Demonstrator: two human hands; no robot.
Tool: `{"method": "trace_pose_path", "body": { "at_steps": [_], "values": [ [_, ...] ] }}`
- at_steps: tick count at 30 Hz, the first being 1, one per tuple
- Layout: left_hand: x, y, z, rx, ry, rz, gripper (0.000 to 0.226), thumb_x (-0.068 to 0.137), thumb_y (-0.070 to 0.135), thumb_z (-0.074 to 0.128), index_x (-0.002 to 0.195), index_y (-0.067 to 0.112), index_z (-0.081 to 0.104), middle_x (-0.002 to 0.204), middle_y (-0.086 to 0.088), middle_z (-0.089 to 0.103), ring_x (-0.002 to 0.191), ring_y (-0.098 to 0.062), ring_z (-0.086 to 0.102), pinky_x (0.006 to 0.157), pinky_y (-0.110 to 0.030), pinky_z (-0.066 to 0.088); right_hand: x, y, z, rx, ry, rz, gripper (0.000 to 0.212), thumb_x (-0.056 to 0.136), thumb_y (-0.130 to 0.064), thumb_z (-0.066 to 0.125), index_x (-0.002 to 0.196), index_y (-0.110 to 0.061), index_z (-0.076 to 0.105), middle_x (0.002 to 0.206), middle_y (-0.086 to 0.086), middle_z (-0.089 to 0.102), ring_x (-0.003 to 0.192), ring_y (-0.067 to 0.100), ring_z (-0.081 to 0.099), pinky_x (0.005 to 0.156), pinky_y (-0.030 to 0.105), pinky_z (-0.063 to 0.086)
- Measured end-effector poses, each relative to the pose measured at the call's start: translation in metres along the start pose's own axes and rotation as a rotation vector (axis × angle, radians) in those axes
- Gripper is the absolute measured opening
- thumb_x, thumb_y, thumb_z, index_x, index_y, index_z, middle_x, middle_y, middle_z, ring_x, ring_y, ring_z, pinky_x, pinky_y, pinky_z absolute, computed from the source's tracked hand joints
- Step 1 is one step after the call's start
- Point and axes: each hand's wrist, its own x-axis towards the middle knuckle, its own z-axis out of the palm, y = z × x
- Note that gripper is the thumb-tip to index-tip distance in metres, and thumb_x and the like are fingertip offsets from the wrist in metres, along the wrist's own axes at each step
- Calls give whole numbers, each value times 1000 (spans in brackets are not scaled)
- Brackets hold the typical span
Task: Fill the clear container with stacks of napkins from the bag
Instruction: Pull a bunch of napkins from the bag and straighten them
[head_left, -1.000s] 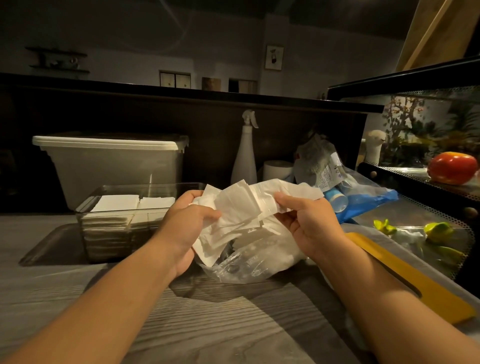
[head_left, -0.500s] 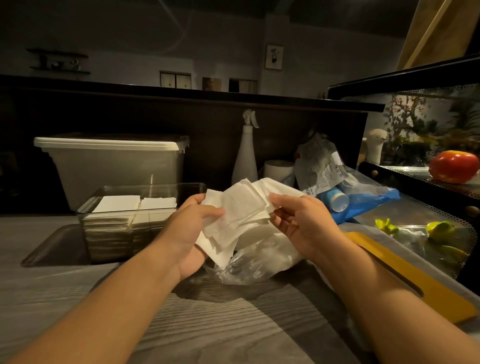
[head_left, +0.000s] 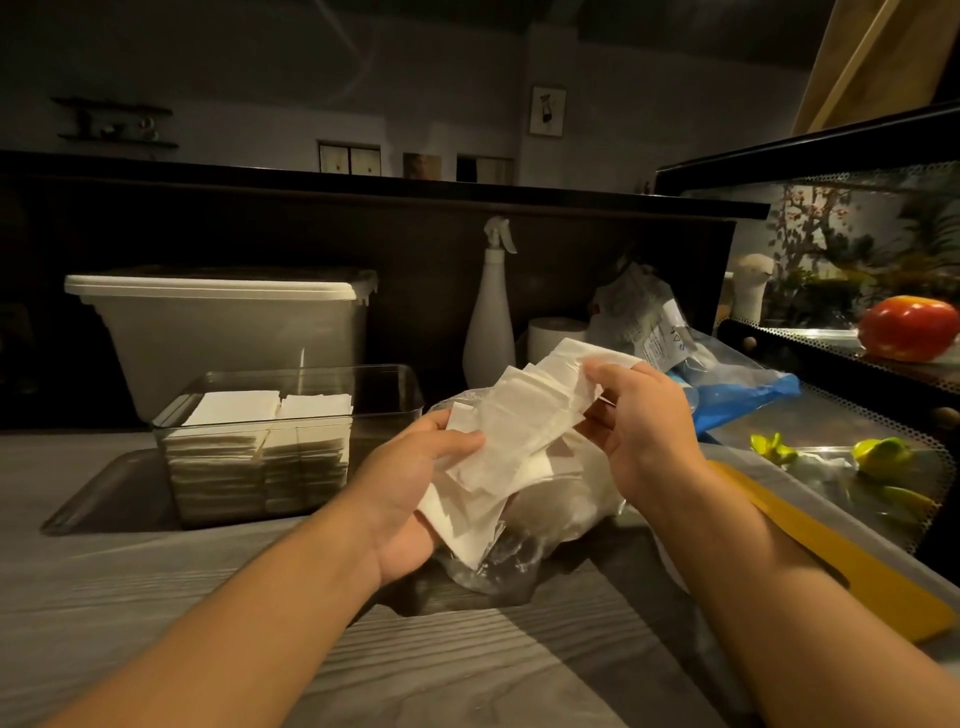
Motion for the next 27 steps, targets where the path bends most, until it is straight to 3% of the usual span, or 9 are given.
{"method": "trace_pose_path", "body": {
  "at_steps": [4,7,11,14,18,20,22,24,27],
  "values": [
    [-1,-4,0,30,-31,-17,29,88,14,67,116,21,67,96,-8,77,77,-26,75,60,-35,57,-4,-1,3,55,-105,7,12,94,-11,61,106,-11,67,107,14,70,92,28,70,73,36,61],
    [0,-6,-1,81,-35,-28,30,87,10,67,116,21,68,99,-10,77,79,-26,75,60,-34,58,-4,-6,0,59,-51,-106,17,96,-16,62,112,-14,66,107,10,71,96,25,71,75,35,61],
    [5,-6,-9,191,25,-17,31,88,5,67,115,20,69,105,-12,75,96,-33,72,79,-45,59,-3,-8,-2,66,19,-108,18,98,-19,61,115,-15,64,109,8,70,101,25,69,79,38,61],
    [7,-7,-13,325,111,-6,34,85,3,69,114,20,67,102,-12,75,93,-34,72,68,-39,58,-4,-10,-2,120,8,-95,22,98,-18,61,119,-13,64,111,10,70,101,26,70,78,38,61],
    [6,-8,-10,299,146,-8,35,84,-1,71,105,25,61,107,-10,70,91,-33,70,72,-42,60,-11,-14,-2,284,-136,4,17,97,-11,59,114,-9,62,95,10,73,79,19,73,65,32,61],
    [6,-8,-7,236,137,-3,33,84,-1,71,102,26,63,105,-9,71,91,-33,70,74,-43,60,-14,-14,0,316,-259,58,20,97,-9,58,116,-6,62,88,10,74,75,19,73,67,32,62],
    [5,-7,-6,180,103,-17,36,83,1,72,110,24,67,103,-11,73,93,-34,70,77,-43,60,-16,-10,3,243,-321,73,19,96,-9,58,115,-7,63,90,10,75,77,20,73,65,32,61],
    [4,-7,-5,155,87,-38,34,86,3,68,114,21,68,105,-14,74,95,-35,70,78,-43,59,-14,-1,6,23,-277,-21,15,95,-6,59,107,-13,66,98,10,74,87,22,72,67,31,59],
    [3,-6,-3,112,53,-69,22,92,8,60,110,15,71,99,-15,76,81,-30,74,68,-37,59,-12,10,10,-244,-215,-154,20,92,-2,61,104,-16,69,104,5,72,100,24,68,82,37,59]
  ]
}}
